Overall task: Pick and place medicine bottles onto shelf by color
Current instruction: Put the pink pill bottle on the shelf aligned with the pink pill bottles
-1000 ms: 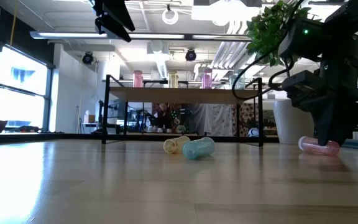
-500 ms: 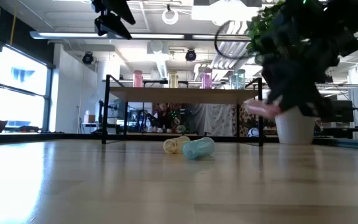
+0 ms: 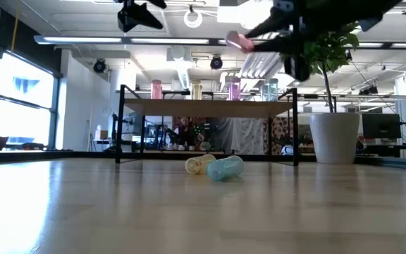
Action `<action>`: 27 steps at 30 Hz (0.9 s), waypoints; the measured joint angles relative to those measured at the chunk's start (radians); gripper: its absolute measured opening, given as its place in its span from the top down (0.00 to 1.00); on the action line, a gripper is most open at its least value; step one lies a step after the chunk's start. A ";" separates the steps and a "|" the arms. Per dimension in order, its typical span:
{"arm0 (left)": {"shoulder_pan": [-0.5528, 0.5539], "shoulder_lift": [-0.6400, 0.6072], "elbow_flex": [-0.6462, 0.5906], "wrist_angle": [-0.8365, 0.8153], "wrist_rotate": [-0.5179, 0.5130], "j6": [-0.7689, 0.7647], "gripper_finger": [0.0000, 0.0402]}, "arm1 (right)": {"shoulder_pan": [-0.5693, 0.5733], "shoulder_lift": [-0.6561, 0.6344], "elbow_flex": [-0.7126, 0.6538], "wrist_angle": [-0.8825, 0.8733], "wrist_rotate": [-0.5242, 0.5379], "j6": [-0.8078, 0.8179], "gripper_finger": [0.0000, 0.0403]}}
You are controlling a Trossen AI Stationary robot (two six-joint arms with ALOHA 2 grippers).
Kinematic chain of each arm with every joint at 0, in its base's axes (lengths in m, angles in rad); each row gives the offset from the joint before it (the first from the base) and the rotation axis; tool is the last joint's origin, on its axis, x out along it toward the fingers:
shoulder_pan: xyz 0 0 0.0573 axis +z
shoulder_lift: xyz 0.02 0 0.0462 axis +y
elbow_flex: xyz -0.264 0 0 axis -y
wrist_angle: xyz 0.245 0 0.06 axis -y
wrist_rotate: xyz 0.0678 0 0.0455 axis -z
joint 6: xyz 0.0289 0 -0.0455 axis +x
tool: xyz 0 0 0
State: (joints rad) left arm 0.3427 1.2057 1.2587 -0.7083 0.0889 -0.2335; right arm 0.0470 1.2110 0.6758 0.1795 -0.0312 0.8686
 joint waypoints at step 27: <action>-0.057 0.081 -0.001 0.477 0.181 -0.185 0.40 | -0.035 0.069 0.368 -0.003 0.075 -0.354 0.84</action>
State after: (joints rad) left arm 0.2859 1.2865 1.2572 -0.2317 0.2703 -0.4187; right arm 0.0120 1.2800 1.0436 0.1764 0.0437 0.5150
